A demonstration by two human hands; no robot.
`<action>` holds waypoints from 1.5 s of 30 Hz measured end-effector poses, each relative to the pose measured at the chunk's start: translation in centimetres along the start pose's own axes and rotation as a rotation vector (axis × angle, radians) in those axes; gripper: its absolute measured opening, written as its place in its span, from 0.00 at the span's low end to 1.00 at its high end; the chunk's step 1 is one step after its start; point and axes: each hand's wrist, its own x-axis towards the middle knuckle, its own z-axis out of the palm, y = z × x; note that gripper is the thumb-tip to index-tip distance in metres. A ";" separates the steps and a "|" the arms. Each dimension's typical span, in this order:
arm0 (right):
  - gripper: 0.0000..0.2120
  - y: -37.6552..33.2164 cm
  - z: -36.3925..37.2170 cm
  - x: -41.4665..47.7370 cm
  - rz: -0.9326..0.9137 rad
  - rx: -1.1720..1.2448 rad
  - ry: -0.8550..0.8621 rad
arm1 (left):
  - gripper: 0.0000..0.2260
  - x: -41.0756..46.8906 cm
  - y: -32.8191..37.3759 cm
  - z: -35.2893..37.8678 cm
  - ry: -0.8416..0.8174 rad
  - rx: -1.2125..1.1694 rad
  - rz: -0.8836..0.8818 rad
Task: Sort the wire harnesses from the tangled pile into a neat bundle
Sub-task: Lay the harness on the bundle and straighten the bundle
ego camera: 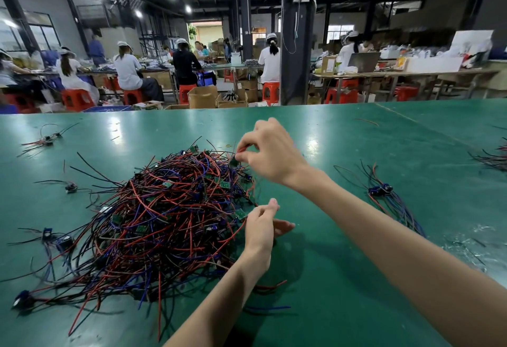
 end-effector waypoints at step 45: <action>0.05 9.4 0.7 -14.0 0.964 1.249 -0.048 | 0.06 -2.7 -0.2 1.6 -0.330 0.195 0.064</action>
